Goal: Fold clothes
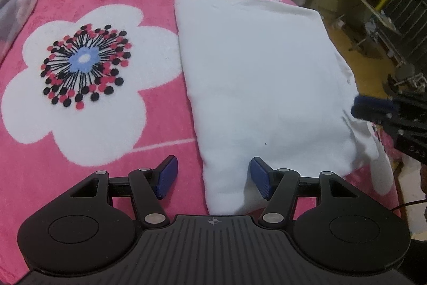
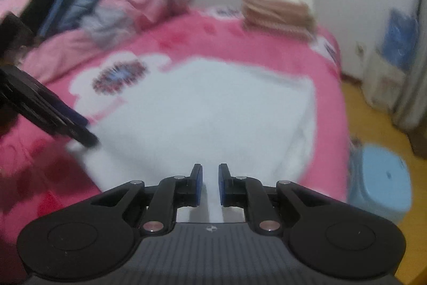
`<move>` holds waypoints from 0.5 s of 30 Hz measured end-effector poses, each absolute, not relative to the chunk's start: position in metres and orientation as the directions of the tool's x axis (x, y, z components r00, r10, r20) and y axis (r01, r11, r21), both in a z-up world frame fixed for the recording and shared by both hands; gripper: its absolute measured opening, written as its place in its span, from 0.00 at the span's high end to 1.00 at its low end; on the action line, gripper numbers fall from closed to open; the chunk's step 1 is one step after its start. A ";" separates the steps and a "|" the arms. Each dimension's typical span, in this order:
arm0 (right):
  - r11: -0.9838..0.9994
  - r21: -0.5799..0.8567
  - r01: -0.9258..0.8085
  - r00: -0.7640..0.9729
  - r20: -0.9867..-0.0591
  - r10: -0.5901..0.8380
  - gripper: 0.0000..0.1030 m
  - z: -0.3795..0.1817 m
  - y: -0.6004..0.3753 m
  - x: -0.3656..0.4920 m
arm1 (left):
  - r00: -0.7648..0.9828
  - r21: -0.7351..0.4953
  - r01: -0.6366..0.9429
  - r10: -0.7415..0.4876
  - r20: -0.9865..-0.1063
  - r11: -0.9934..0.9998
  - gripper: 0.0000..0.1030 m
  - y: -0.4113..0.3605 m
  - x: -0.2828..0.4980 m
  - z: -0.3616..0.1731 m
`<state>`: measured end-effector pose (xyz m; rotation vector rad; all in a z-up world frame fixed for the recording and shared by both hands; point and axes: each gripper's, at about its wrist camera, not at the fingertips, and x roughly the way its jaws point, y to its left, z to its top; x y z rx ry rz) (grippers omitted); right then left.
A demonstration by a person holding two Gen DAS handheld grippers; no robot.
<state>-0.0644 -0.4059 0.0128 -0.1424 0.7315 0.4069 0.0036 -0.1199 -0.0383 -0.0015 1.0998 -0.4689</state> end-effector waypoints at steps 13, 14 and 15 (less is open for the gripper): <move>0.922 -0.122 -0.368 0.723 -0.660 0.202 0.87 0.004 -0.383 -0.048 | 0.407 -0.194 0.379 -0.352 -0.843 0.905 0.41 -0.127 0.002 -0.037; 0.938 -0.116 -0.326 0.740 -0.650 0.176 0.87 0.004 -0.391 -0.045 | 0.414 -0.191 0.383 -0.353 -0.839 0.904 0.41 -0.127 0.002 -0.036; 0.958 -0.096 -0.270 0.748 -0.647 0.146 0.87 0.004 -0.402 -0.040 | 0.421 -0.188 0.388 -0.354 -0.835 0.903 0.41 -0.128 0.001 -0.034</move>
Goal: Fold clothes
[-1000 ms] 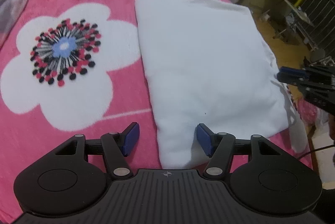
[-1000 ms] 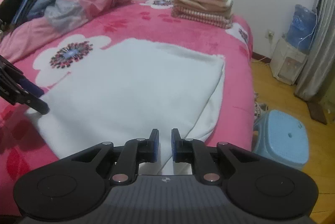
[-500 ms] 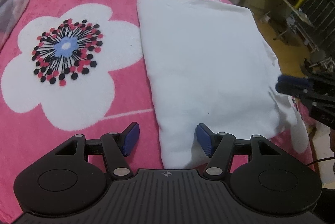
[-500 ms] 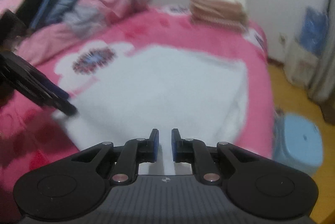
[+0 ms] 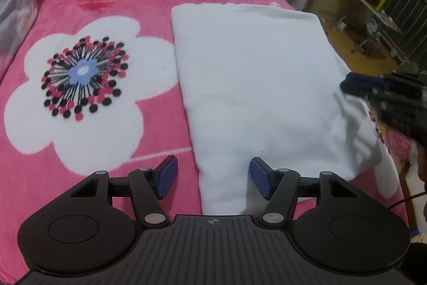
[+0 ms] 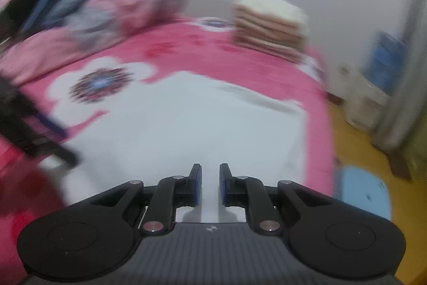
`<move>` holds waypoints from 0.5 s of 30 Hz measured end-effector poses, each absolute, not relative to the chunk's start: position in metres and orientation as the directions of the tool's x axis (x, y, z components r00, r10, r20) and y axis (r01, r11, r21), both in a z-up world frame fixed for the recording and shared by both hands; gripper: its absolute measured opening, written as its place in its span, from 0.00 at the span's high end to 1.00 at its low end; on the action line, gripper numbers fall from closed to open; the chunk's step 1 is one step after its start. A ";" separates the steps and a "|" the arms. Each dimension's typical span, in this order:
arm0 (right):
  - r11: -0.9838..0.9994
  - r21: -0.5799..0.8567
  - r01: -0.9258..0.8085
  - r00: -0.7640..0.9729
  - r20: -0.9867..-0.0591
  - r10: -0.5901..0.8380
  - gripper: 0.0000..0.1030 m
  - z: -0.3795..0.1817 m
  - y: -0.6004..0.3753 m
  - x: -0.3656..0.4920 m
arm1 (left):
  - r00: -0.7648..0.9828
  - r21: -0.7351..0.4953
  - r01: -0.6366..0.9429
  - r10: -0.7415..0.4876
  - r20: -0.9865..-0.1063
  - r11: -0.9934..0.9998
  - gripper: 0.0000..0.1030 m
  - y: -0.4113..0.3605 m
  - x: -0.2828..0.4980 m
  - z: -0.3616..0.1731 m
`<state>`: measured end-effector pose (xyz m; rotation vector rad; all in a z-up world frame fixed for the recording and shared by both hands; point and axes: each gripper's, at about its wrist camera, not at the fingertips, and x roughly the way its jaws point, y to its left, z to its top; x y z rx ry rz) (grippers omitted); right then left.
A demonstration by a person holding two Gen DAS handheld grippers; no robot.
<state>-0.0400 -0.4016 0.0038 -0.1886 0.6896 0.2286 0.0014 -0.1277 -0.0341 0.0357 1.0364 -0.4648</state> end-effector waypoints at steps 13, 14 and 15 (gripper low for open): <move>0.948 0.317 0.042 0.700 -0.686 0.199 0.87 -0.015 -0.517 0.004 | 0.358 -0.212 0.650 -0.540 -0.762 0.729 0.41 -0.200 0.070 0.015; 0.936 0.349 0.037 0.699 -0.679 0.226 0.90 -0.019 -0.519 0.005 | 0.347 -0.209 0.672 -0.551 -0.758 0.711 0.41 -0.211 0.077 0.016; 0.925 0.379 0.032 0.699 -0.670 0.250 0.94 -0.022 -0.521 0.005 | 0.338 -0.211 0.689 -0.565 -0.753 0.694 0.41 -0.223 0.084 0.017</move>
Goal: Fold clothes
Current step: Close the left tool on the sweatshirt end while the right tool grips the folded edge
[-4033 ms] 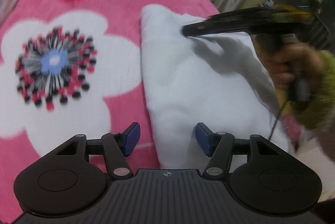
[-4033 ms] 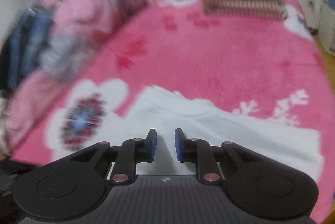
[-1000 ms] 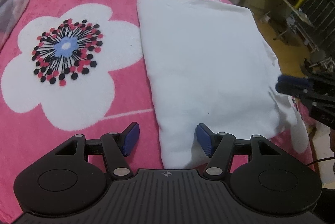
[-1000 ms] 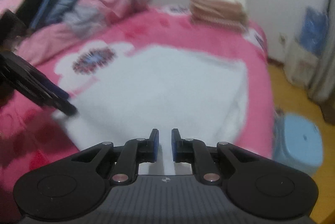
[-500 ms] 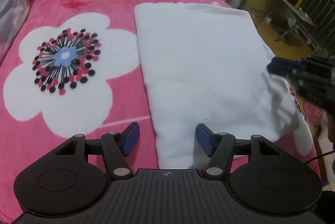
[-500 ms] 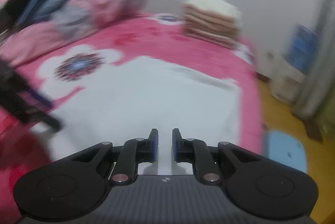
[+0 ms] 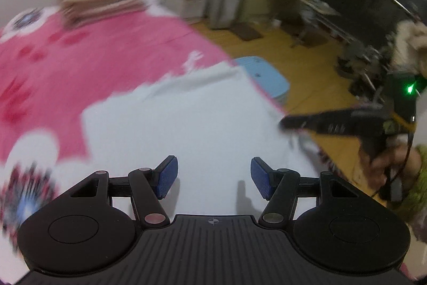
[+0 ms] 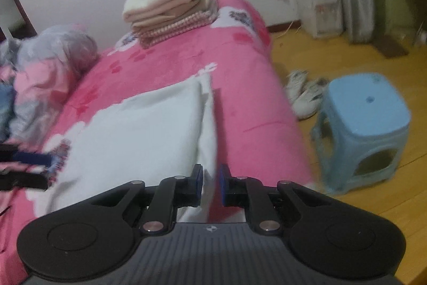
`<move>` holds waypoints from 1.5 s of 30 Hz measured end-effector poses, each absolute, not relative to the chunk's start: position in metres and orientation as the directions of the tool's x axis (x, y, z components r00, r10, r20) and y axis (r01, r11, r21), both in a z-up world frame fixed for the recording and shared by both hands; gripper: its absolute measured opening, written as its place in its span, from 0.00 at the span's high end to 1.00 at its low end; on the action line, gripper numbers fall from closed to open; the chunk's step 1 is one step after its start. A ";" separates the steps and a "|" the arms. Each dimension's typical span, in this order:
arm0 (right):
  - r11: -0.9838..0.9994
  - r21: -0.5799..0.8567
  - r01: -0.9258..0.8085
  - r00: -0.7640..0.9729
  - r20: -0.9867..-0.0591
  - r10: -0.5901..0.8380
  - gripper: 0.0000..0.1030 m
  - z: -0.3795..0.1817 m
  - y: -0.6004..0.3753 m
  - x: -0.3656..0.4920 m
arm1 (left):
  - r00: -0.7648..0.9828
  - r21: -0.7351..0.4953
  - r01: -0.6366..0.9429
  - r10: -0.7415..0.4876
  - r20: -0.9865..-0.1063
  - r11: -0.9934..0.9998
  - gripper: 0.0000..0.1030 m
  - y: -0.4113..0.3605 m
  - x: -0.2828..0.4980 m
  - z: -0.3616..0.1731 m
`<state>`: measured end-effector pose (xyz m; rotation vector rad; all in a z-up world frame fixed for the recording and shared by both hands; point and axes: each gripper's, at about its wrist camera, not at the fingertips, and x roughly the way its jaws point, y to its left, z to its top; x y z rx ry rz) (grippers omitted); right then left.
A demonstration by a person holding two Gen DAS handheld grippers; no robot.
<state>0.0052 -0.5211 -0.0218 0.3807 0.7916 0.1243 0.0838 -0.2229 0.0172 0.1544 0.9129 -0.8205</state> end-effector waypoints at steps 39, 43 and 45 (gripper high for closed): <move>0.819 0.573 -0.026 0.738 -0.542 0.402 0.98 -0.047 -0.553 -0.010 | 0.483 -0.160 0.663 -0.581 -0.655 0.731 0.89 -0.336 0.129 -0.026; 0.773 0.635 -0.001 0.739 -0.520 0.428 0.98 -0.053 -0.562 -0.011 | 0.490 -0.224 0.635 -0.609 -0.623 0.739 0.93 -0.322 0.130 -0.022; 0.765 0.644 -0.016 0.738 -0.509 0.444 0.98 -0.054 -0.561 -0.010 | 0.498 -0.244 0.625 -0.619 -0.607 0.742 0.95 -0.315 0.128 -0.018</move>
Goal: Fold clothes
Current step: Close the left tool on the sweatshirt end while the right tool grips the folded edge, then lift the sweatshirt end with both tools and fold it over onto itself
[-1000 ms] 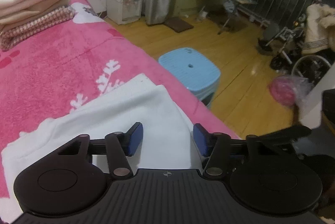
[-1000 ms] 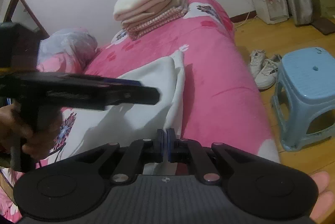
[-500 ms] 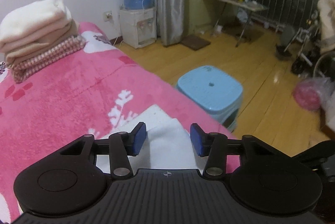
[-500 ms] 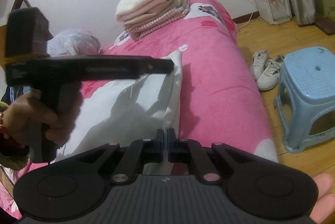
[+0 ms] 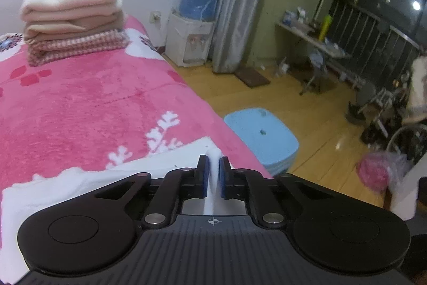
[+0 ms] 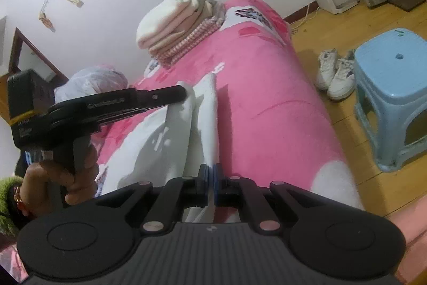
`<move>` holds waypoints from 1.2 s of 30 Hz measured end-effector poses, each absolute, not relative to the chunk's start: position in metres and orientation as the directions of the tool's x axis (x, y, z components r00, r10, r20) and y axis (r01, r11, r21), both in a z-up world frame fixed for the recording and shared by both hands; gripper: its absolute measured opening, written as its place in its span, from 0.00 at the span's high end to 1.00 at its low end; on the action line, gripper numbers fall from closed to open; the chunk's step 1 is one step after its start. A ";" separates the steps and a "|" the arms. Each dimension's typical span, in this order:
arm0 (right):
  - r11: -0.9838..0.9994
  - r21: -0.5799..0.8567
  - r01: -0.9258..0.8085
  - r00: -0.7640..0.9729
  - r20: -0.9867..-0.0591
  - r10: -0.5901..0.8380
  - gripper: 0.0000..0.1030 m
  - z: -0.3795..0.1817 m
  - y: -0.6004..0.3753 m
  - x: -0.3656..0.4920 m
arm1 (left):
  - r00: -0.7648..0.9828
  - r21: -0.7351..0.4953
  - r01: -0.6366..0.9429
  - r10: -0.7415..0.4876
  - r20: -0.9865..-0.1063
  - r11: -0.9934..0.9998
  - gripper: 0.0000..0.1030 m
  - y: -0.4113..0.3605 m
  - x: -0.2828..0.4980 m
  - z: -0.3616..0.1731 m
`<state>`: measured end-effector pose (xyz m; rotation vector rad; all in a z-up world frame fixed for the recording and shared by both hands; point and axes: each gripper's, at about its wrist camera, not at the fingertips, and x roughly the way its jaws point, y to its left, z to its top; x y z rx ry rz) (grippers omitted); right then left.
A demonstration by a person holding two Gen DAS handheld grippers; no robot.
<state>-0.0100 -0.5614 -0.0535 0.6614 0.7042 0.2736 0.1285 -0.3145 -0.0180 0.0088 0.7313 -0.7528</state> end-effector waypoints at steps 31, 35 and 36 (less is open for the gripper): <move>0.705 0.624 -0.338 0.540 -0.485 0.688 0.94 -0.053 -0.518 0.028 | 0.499 -0.383 0.628 -0.728 -0.469 0.677 0.95 -0.280 0.118 0.007; 0.712 0.622 -0.327 0.572 -0.469 0.672 0.85 -0.048 -0.524 0.027 | 0.503 -0.380 0.624 -0.724 -0.473 0.682 0.95 -0.276 0.117 0.004; 0.705 0.634 -0.317 0.587 -0.453 0.671 0.83 -0.049 -0.528 0.026 | 0.504 -0.387 0.616 -0.721 -0.475 0.686 0.95 -0.275 0.118 0.003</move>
